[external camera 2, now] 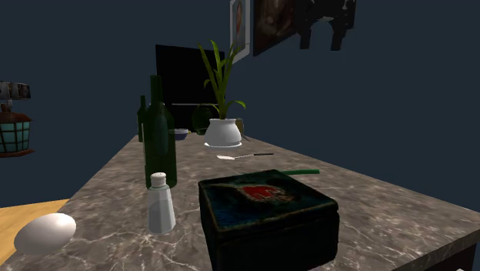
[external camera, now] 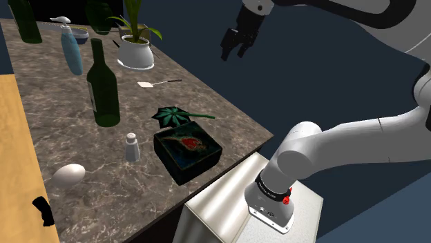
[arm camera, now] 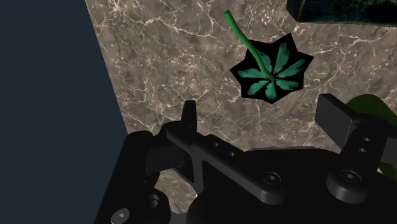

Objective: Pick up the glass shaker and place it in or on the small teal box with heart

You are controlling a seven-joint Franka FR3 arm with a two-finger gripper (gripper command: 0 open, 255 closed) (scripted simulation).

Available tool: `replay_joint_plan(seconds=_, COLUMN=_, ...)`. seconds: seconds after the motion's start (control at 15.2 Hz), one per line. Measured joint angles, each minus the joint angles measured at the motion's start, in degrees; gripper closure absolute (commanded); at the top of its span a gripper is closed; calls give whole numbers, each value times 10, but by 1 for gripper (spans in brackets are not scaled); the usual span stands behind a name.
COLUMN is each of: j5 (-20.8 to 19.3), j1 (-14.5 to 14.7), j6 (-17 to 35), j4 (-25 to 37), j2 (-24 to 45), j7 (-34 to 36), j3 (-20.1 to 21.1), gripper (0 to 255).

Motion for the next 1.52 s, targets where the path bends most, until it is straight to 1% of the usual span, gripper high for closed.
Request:
replay_joint_plan(seconds=0.07, j5=0, j1=0, j6=0, j4=0, j2=0, j7=0, j3=0, gripper=0)
replay_joint_plan(seconds=0.26, j5=10, j1=5, j6=15, j4=-13, j2=11, j7=28, j3=21, gripper=0)
replay_joint_plan(seconds=0.53, j5=30, j1=15, j6=39, j4=-33, j2=33, j7=87, j3=68, gripper=0)
replay_joint_plan(seconds=0.92, j5=56, j1=29, j6=80, j4=-43, j2=88, j7=175, j3=134, gripper=0)
replay_joint_plan(seconds=1.25, j5=69, j1=38, j6=117, j4=-33, j2=155, j7=251, j3=191, gripper=0)
replay_joint_plan(seconds=1.52, j5=68, j1=40, j6=146, j4=-10, j2=224, j7=315, j3=237, gripper=0)
